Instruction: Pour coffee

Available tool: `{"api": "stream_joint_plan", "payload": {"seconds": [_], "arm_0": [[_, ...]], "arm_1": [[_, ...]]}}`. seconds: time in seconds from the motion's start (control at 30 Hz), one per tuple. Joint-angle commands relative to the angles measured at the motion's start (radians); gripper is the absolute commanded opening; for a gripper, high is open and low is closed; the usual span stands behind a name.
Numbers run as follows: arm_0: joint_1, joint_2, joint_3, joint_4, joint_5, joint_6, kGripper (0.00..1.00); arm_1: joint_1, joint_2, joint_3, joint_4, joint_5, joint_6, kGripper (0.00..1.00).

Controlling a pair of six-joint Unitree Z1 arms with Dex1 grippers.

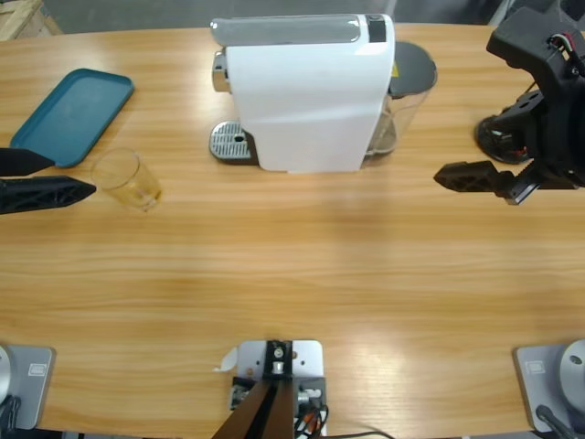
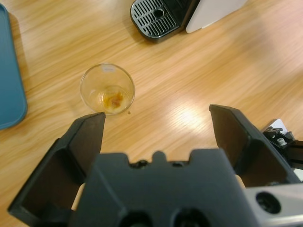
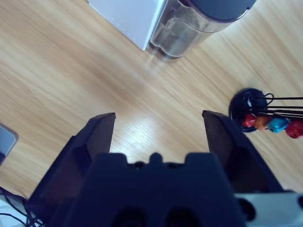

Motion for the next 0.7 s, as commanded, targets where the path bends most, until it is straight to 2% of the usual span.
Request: {"api": "stream_joint_plan", "payload": {"seconds": [0.03,0.17,0.4,0.7], "arm_0": [[0.034,0.153,-0.019,0.022,0.113,0.039,0.959],[0.104,0.191,-0.054,0.043,0.127,0.039,0.959],[0.106,0.329,-0.12,0.037,0.072,0.035,0.95],[0.106,0.326,-0.081,0.02,0.016,0.0,0.95]], "arm_1": [[-0.098,-0.016,0.026,-0.038,0.066,-0.064,0.812],[-0.129,-0.016,0.031,-0.039,0.083,-0.091,0.812],[-0.179,-0.015,0.031,-0.049,0.105,-0.127,0.812],[-0.198,0.016,0.031,-0.071,0.124,-0.143,0.812]]}}
